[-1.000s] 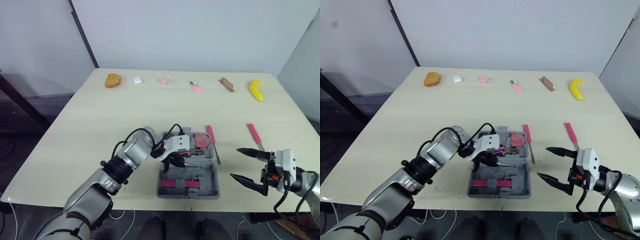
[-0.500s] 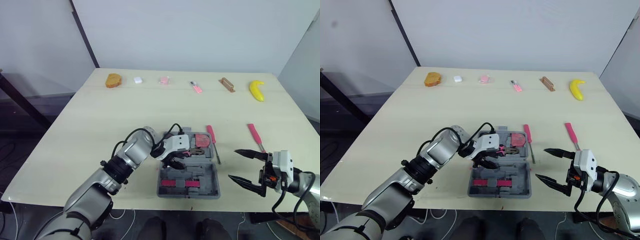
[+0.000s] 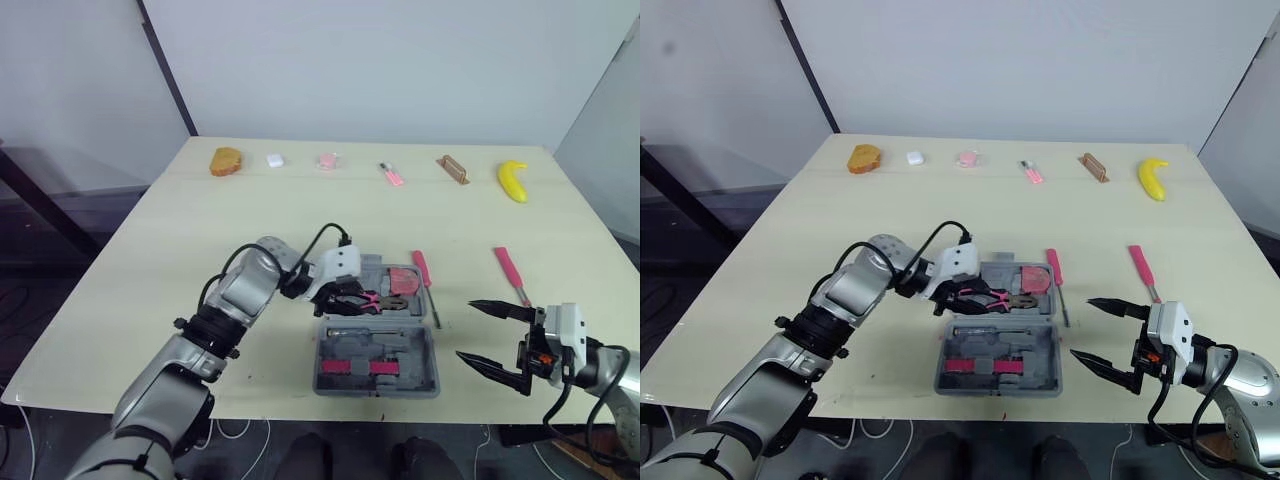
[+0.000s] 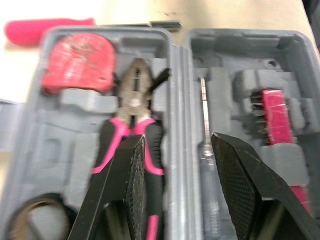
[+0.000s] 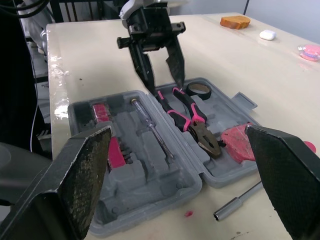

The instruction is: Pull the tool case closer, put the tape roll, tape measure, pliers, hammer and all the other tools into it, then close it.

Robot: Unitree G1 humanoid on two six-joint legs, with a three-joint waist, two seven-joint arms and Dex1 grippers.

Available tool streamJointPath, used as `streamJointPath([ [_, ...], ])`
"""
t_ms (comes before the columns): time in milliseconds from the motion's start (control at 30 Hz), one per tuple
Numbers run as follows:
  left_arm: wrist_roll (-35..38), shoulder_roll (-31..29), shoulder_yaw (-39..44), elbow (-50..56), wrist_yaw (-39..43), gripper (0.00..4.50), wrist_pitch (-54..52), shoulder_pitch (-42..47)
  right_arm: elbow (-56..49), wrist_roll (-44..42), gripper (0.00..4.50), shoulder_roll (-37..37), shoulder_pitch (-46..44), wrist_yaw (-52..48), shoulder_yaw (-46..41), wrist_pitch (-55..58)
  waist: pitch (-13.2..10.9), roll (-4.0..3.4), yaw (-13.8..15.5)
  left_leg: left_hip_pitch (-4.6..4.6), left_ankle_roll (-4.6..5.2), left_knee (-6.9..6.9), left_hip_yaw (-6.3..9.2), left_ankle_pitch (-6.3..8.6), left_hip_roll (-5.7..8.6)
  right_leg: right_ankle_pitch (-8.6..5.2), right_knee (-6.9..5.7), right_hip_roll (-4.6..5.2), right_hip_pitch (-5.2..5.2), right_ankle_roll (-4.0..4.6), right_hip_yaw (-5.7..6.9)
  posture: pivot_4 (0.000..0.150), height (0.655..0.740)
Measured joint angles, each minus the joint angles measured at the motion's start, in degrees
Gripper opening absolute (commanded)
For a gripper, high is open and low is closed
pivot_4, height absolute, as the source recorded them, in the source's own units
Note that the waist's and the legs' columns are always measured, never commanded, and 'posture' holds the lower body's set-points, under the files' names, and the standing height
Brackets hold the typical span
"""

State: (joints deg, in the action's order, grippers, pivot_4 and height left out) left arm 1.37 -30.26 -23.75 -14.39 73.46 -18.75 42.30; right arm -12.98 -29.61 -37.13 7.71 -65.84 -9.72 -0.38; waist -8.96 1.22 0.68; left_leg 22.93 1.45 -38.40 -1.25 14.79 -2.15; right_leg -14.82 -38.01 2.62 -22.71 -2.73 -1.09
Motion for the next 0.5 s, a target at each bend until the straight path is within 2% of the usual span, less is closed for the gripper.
streamJointPath([
  [67, 1.72, 0.87, 2.43, -2.34, 0.01, 0.6, 4.65, -1.46, 0.06, 0.08, 4.5, 0.08, -0.25, 0.0, 0.1, 0.0, 0.0, 0.0, 0.02, 0.01, 0.0, 0.0, 0.01, 0.0, 0.0, 0.0, 0.01, 0.01, 0.0, 0.0, 0.01, 0.15, 0.74],
  [133, 2.84, 1.21, 3.52, -3.6, 0.11, 0.06, 7.37, -2.71, 0.07, 0.09, 4.5, 0.13, -0.31, 0.0, 0.16, 0.0, 0.0, 0.0, 0.01, 0.01, 0.0, 0.0, 0.0, 0.0, 0.0, 0.0, 0.01, 0.0, 0.0, 0.0, 0.02, 0.15, 0.74],
  [267, 4.56, 1.4, 4.49, -6.9, 2.26, 0.06, 14.28, -6.63, 0.14, 0.11, 4.5, 0.26, -0.46, 0.03, 0.25, 0.0, 0.0, -0.01, 0.02, 0.0, 0.0, 0.0, -0.02, 0.0, 0.0, 0.0, -0.01, 0.0, 0.0, 0.0, 0.03, 0.15, 0.74],
  [500, 5.57, 4.59, 5.21, -10.6, 2.86, 0.06, 16.73, -9.16, 0.25, 0.11, 4.5, 0.27, -0.74, 0.02, 0.25, 0.0, 0.0, -0.01, 0.12, 0.01, 0.0, -0.04, -0.03, 0.0, 0.01, 0.01, -0.01, 0.0, 0.02, 0.0, 0.02, 0.15, 0.74],
])
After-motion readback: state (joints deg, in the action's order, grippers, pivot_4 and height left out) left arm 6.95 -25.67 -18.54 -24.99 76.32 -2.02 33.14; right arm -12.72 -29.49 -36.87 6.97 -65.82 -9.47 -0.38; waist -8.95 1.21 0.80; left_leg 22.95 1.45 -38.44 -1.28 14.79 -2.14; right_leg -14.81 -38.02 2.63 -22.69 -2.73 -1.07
